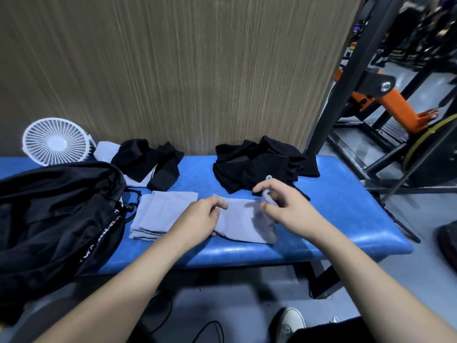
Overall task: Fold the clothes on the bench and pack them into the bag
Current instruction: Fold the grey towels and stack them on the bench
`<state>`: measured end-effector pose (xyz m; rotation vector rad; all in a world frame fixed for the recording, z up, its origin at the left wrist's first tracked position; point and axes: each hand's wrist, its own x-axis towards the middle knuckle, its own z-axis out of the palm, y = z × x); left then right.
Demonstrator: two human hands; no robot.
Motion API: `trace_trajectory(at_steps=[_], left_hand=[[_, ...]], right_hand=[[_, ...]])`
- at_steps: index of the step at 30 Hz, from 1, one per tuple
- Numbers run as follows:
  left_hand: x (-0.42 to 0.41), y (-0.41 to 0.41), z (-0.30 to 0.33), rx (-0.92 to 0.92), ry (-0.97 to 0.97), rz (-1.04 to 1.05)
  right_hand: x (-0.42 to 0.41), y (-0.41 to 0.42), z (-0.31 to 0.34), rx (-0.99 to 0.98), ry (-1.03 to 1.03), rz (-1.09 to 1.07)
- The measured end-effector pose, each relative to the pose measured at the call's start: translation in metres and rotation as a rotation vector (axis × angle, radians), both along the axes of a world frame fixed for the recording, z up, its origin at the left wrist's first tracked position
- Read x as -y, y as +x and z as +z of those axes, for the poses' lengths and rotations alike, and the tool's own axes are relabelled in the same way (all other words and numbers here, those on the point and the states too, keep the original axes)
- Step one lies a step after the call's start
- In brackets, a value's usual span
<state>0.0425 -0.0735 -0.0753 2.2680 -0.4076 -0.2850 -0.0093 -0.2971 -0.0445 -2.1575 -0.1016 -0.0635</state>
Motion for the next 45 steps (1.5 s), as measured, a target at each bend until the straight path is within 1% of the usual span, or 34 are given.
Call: trace_trajectory(at_steps=[3, 5, 10, 12, 14, 17, 18, 20, 22, 24, 25, 27, 30, 32, 34, 38, 40, 43, 45], left_hand=[[0.000, 0.003, -0.002, -0.005, -0.039, 0.002], [0.001, 0.004, -0.002, -0.008, -0.030, -0.014], [0.001, 0.002, -0.004, -0.122, -0.148, -0.020], [0.002, 0.000, -0.003, -0.091, -0.111, -0.021], [0.004, 0.000, -0.002, -0.034, -0.046, -0.010], [0.008, 0.001, -0.002, -0.003, -0.034, 0.007], [0.008, 0.001, -0.001, -0.015, -0.059, 0.015], [0.008, 0.001, 0.003, -0.053, -0.156, 0.031], [0.005, 0.001, 0.010, -0.100, -0.261, 0.052], [-0.001, 0.003, 0.015, -0.135, -0.344, 0.080], [-0.005, 0.004, 0.019, -0.147, -0.389, 0.100], [-0.015, 0.007, 0.024, -0.151, -0.469, 0.135], [-0.031, 0.007, 0.033, -0.126, -0.538, 0.157], [-0.042, 0.008, 0.034, -0.110, -0.545, 0.169], [-0.054, 0.010, 0.034, -0.090, -0.549, 0.186], [-0.078, 0.012, 0.030, -0.035, -0.525, 0.272], [-0.090, 0.012, 0.030, 0.007, -0.484, 0.325], [-0.111, 0.013, 0.026, 0.045, -0.392, 0.358], [-0.121, 0.012, 0.022, 0.054, -0.313, 0.356]], right_hand=[[-0.027, 0.008, -0.004, 0.037, -0.046, 0.075], [-0.041, 0.015, -0.009, 0.017, -0.075, 0.114], [-0.060, 0.023, -0.020, -0.131, -0.222, 0.149], [-0.059, 0.023, -0.020, -0.166, -0.229, 0.153], [-0.055, 0.020, -0.016, -0.211, -0.163, 0.168], [-0.044, 0.014, -0.010, -0.265, 0.013, 0.241], [-0.039, 0.013, -0.009, -0.247, 0.058, 0.232], [-0.028, 0.017, -0.008, -0.154, 0.120, 0.110], [-0.018, 0.020, -0.008, -0.057, 0.105, -0.065], [-0.013, 0.022, -0.008, -0.044, 0.059, -0.161], [-0.013, 0.021, -0.009, -0.075, 0.070, -0.169], [-0.018, 0.021, -0.010, -0.156, 0.160, -0.133], [-0.033, 0.024, -0.009, -0.196, 0.388, -0.054], [-0.044, 0.028, -0.007, -0.190, 0.532, -0.011], [-0.056, 0.032, -0.004, -0.170, 0.588, 0.023], [-0.079, 0.042, -0.003, -0.156, 0.577, 0.049], [-0.090, 0.047, -0.005, -0.157, 0.562, 0.065], [-0.106, 0.050, -0.011, -0.146, 0.459, 0.065], [-0.115, 0.050, -0.016, -0.174, 0.409, 0.064]])
